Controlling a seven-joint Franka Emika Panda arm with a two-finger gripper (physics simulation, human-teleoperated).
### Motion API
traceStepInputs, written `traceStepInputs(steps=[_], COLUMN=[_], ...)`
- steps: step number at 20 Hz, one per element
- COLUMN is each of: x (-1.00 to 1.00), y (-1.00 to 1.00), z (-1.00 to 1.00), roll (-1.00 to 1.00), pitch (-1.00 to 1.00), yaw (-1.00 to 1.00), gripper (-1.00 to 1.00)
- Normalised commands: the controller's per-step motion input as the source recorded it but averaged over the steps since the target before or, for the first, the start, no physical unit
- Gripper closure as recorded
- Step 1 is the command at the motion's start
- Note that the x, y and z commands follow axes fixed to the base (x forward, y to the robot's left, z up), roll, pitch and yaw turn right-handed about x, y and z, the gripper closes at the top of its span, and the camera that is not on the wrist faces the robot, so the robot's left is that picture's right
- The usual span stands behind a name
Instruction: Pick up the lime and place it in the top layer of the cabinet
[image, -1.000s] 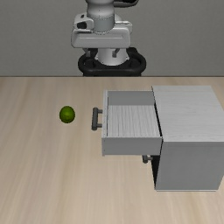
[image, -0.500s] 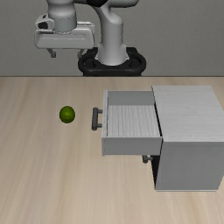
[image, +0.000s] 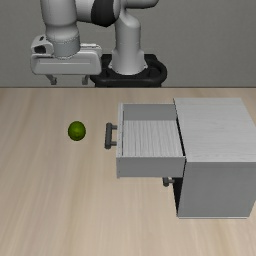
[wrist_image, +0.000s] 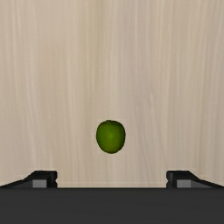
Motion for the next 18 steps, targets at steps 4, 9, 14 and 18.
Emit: traceStepInputs(steps=[4, 9, 14, 18], x=[0.0, 0.0, 0.0, 0.0], y=[0.0, 0.0, 0.0, 0.0], z=[-1.0, -1.0, -1.0, -0.5], roll=[0.0, 0.0, 0.0, 0.0], pitch=[0.0, 0.0, 0.0, 0.0], yaw=[0.0, 0.0, 0.0, 0.0], gripper=[-1.0, -1.0, -1.0, 1.0])
